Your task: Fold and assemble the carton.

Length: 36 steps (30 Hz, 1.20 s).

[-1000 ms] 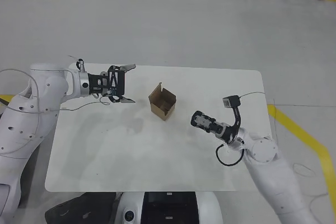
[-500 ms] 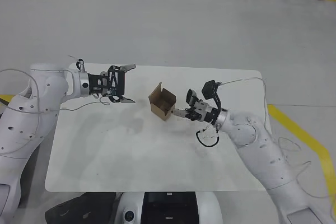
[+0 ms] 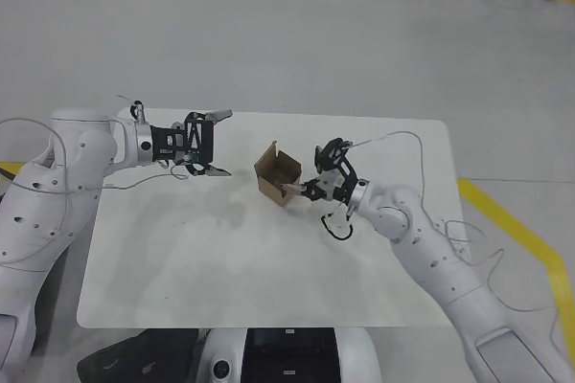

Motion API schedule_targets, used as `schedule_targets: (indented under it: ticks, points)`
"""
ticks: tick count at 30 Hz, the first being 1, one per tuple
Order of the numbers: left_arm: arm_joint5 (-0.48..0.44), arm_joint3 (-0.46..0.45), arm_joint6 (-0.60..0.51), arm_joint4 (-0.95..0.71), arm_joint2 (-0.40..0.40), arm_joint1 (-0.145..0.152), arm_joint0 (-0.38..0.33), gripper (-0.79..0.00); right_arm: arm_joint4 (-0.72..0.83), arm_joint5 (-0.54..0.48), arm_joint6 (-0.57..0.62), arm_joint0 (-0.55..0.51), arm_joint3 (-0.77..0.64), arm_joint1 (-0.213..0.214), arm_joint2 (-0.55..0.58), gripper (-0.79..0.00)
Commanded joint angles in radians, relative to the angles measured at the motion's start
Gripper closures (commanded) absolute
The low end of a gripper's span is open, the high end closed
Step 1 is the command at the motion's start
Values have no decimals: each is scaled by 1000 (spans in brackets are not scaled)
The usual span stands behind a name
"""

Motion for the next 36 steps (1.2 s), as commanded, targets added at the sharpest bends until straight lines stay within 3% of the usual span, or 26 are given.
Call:
schedule_targets:
  ticks: [1,2,6,13,15,17,19,27,36]
  points:
    - [0,0,0,0,0,0,0,-785,10,12,10,28,40,-12,-19,-785]
    - [0,0,0,0,0,0,0,-785,9,17,12,44,60,-18,-30,-748]
    - [0,0,0,0,0,0,0,-785,10,19,-4,87,130,-40,-61,-382]
    - [0,0,0,0,0,0,0,-785,33,14,-19,126,226,-63,-74,-154]
    - [0,0,0,0,0,0,0,-785,30,8,-18,132,242,-67,-78,-142]
    - [0,0,0,0,0,0,0,-785,25,6,-22,136,253,-70,-81,-46]
    - [0,0,0,0,0,0,0,-785,19,6,-24,138,263,-73,-82,0]
    - [0,0,0,0,0,0,0,-785,-23,10,-40,113,210,-69,-69,0]
    - [0,0,0,0,0,0,0,-785,-340,150,-130,-135,-185,18,79,0]
